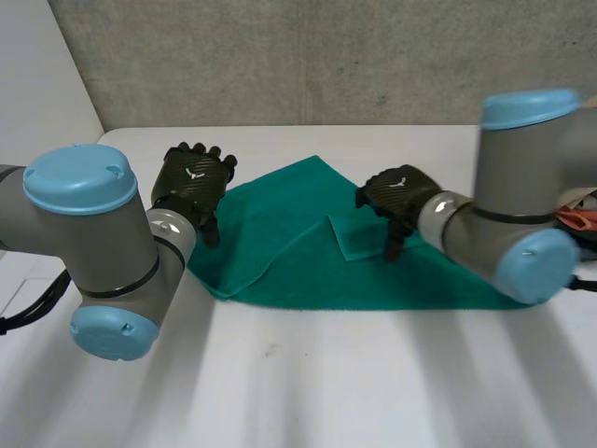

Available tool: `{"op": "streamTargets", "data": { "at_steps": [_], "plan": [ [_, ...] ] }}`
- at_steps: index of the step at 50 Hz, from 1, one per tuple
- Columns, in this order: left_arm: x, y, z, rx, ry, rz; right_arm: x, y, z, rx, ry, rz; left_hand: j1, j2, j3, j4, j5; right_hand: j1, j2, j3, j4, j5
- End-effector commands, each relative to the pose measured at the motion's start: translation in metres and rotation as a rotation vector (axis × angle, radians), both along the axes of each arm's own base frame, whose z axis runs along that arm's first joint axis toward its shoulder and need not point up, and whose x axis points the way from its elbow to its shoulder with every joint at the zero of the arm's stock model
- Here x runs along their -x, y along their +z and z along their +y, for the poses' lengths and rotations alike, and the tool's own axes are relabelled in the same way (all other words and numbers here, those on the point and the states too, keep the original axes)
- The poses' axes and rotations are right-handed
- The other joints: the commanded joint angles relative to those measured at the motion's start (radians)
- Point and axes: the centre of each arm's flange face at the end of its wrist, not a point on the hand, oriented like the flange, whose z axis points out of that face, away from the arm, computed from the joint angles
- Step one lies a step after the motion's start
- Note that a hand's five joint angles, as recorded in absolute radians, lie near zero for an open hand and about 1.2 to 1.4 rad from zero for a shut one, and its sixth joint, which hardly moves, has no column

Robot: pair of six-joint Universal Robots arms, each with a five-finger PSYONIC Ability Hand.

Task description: Fold the laundry.

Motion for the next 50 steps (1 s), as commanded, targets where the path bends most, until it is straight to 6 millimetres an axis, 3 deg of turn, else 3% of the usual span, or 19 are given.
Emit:
{"op": "streamTargets", "data": {
  "at_steps": [1, 8, 24, 29, 30, 35, 39, 40, 44, 47, 50],
  "plan": [
    [0.000, 0.001, 0.001, -0.001, -0.002, 0.008, -0.033, -0.037, -0.028, -0.019, -0.083, -0.089, -0.021, -0.032, -0.038, -0.026, -0.050, 0.133, 0.143, 0.138, 0.132, 0.123],
    [-0.001, 0.002, 0.000, 0.002, 0.002, 0.009, -0.044, -0.058, -0.053, 0.011, -0.118, -0.138, -0.021, -0.032, -0.038, -0.026, -0.050, 0.215, 0.226, 0.220, 0.214, 0.205],
    [0.001, 0.003, 0.000, 0.005, -0.002, 0.013, -0.041, -0.087, -0.072, 0.009, -0.138, -0.159, -0.021, -0.032, -0.038, -0.026, -0.050, 0.247, 0.258, 0.252, 0.247, 0.237],
    [0.001, 0.003, 0.000, 0.005, -0.002, 0.013, -0.041, -0.087, -0.073, -0.011, -0.134, -0.191, -0.021, -0.032, -0.038, -0.026, -0.050, 0.822, 0.832, 0.827, 0.821, 0.812],
    [0.001, 0.003, 0.000, 0.005, -0.002, 0.013, -0.041, -0.085, -0.073, -0.018, -0.133, -0.199, -0.021, -0.032, -0.038, -0.026, -0.050, 0.968, 0.979, 0.974, 0.968, 0.958],
    [-0.001, 0.004, 0.000, 0.006, 0.002, 0.014, -0.036, -0.068, -0.071, -0.029, -0.142, -0.193, -0.021, -0.032, -0.038, -0.026, -0.050, 0.970, 0.980, 0.975, 0.969, 0.960],
    [-0.002, 0.004, -0.003, 0.009, 0.007, 0.014, -0.029, -0.035, -0.067, -0.029, -0.146, -0.201, -0.021, -0.032, -0.038, -0.026, -0.050, 0.970, 0.980, 0.975, 0.969, 0.960],
    [-0.003, 0.004, -0.004, 0.009, 0.010, 0.012, -0.027, -0.015, -0.062, -0.029, -0.138, -0.211, -0.021, -0.032, -0.038, -0.026, -0.050, 0.970, 0.980, 0.975, 0.969, 0.960],
    [-0.004, 0.001, -0.008, 0.003, 0.016, 0.011, -0.020, 0.027, -0.050, -0.024, -0.107, -0.257, -0.021, -0.032, -0.038, -0.026, -0.050, 0.970, 0.980, 0.975, 0.969, 0.960],
    [-0.005, 0.000, -0.011, 0.001, 0.017, 0.010, -0.017, 0.028, -0.045, -0.047, -0.105, -0.276, -0.021, -0.032, -0.038, -0.026, -0.050, 0.970, 0.980, 0.975, 0.969, 0.960],
    [-0.006, 0.001, -0.012, -0.001, 0.021, 0.011, -0.017, 0.010, -0.042, -0.086, -0.111, -0.269, -0.021, -0.032, -0.038, -0.026, -0.050, 0.343, 0.354, 0.348, 0.343, 0.333]
  ]
}}
